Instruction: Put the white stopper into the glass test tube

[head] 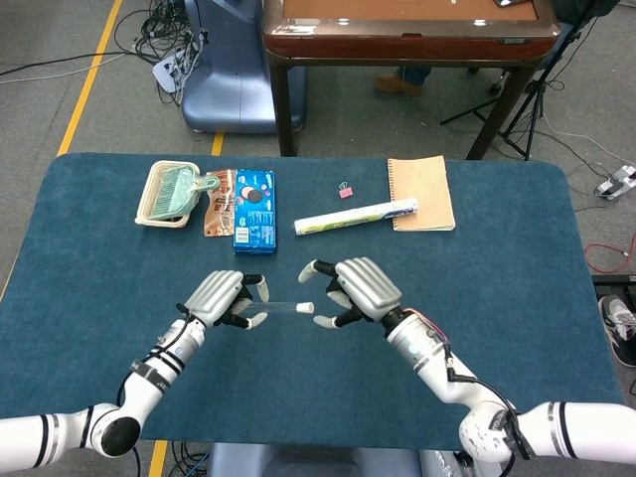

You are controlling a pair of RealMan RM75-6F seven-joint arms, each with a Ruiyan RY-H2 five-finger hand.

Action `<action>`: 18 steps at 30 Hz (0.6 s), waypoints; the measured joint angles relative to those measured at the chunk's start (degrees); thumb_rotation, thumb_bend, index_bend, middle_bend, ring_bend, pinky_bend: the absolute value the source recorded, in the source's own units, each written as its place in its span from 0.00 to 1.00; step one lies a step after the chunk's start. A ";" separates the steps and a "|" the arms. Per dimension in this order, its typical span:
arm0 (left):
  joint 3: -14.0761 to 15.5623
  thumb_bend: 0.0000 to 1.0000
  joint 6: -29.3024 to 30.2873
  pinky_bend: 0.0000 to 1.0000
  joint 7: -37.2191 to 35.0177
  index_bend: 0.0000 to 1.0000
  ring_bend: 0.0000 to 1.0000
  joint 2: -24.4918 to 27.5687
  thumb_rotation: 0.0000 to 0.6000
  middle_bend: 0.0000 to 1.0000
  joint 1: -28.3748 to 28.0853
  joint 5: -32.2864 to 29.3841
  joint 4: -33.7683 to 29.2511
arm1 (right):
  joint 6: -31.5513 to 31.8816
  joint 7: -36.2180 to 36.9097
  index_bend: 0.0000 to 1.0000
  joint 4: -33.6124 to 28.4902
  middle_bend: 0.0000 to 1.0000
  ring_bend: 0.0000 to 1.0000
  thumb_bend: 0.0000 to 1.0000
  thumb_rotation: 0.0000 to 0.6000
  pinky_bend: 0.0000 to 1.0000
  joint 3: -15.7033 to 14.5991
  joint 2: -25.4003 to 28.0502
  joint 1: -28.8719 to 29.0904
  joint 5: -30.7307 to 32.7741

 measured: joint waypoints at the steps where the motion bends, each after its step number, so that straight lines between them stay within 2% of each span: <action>1: 0.29 0.26 0.03 1.00 0.32 0.66 1.00 0.06 1.00 1.00 0.09 0.04 0.26 | 0.50 0.10 0.36 -0.15 1.00 1.00 0.15 1.00 1.00 -0.12 0.43 -0.47 -0.59; 7: 3.38 0.26 1.61 1.00 4.75 0.66 1.00 -0.86 1.00 1.00 0.99 1.24 3.58 | 4.50 0.10 0.36 0.30 1.00 1.00 0.15 1.00 1.00 -2.56 3.86 -4.88 -4.33; 18: 6.44 0.26 2.76 1.00 9.77 0.66 1.00 -9.14 1.00 1.00 2.05 1.55 15.14 | 7.22 1.74 0.36 1.84 1.00 1.00 0.15 1.00 1.00 -6.10 8.40 -10.68 -8.97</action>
